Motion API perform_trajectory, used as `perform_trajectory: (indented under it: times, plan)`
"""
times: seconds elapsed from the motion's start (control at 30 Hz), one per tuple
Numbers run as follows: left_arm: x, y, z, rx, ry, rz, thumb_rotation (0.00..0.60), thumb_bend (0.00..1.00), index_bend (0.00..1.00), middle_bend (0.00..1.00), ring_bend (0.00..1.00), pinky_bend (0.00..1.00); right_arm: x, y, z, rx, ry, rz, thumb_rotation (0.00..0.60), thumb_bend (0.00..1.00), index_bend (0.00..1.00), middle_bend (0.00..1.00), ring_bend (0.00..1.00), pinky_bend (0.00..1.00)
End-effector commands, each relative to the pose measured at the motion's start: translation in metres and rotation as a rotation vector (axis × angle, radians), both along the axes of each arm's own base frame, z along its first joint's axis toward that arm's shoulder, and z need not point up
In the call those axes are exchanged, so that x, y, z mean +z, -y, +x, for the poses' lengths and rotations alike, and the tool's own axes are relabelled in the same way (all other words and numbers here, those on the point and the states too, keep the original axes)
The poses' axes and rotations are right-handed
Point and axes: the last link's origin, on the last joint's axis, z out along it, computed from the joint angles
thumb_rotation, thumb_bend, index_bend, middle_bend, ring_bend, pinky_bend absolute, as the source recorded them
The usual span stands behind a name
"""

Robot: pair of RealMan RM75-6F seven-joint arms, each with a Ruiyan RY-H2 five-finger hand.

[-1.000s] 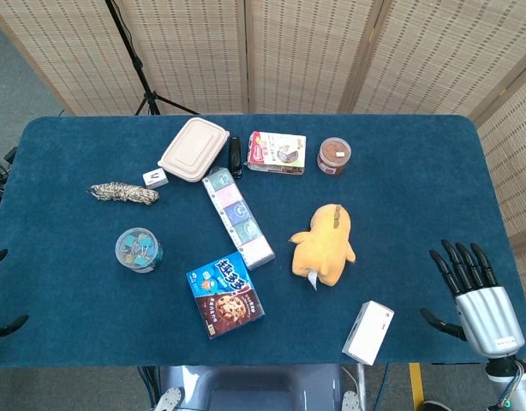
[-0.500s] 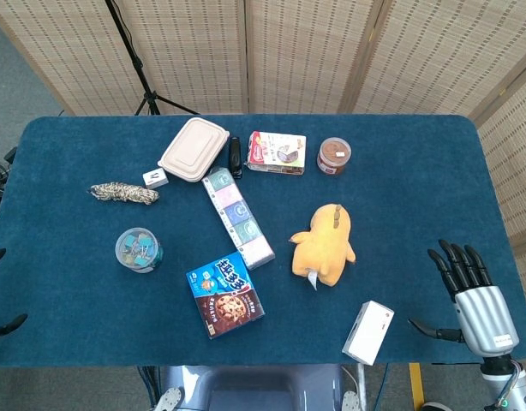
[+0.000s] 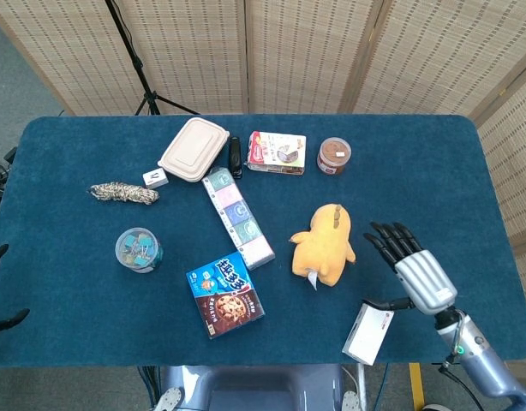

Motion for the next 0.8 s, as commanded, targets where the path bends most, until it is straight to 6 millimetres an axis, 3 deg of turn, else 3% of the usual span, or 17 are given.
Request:
perform_trajectory:
  times: [0.03, 0.4, 0.8]
  plan:
    - [-0.002, -0.004, -0.002, 0.014, -0.003, -0.005, 0.6, 0.0, 0.0, 0.0, 0.0, 0.0, -0.02, 0.015, 0.016, 0.088, -0.01, 0.068, 0.0, 0.0, 0.0, 0.0, 0.0, 0.0]
    - [-0.004, -0.012, -0.004, 0.034, -0.013, 0.003, 0.6, 0.0, 0.0, 0.0, 0.0, 0.0, -0.068, 0.058, 0.037, 0.138, -0.016, 0.19, 0.0, 0.0, 0.0, 0.0, 0.0, 0.0]
    - [0.007, -0.024, 0.011, 0.016, 0.025, 0.028, 0.6, 0.0, 0.0, 0.0, 0.0, 0.0, -0.082, 0.097, 0.04, 0.155, 0.006, 0.206, 0.0, 0.0, 0.0, 0.0, 0.0, 0.0]
